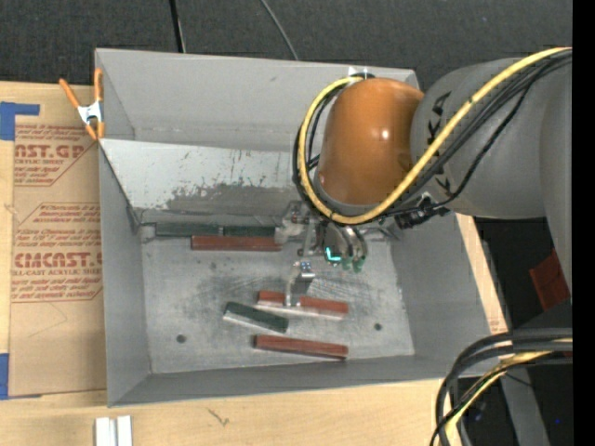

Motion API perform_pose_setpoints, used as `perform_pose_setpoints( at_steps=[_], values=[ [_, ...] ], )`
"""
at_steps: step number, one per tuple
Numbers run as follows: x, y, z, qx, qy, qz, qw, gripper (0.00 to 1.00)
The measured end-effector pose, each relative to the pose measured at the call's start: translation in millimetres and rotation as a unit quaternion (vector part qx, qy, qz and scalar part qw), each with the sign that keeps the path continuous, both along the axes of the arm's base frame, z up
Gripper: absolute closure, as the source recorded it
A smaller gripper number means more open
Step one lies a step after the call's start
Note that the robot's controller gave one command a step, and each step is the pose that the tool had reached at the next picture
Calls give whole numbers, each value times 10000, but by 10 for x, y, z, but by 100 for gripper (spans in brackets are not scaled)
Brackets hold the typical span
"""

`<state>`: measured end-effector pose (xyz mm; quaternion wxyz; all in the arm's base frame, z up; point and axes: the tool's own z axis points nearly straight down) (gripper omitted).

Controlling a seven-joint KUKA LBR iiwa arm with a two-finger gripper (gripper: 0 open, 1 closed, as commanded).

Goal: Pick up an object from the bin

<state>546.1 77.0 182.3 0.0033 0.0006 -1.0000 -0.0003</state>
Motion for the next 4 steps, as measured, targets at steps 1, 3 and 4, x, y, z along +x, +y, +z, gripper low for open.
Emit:
perform_pose_setpoints(
  at_steps=[1, 3, 4],
  values=[
    [18, -4, 39, 3, -38, -5, 10000, 0],
    [-135, -115, -708, -8, -9, -607, 9982, 0],
    [-229, -122, -636, -6, -26, -576, 9983, 0]
  ],
)
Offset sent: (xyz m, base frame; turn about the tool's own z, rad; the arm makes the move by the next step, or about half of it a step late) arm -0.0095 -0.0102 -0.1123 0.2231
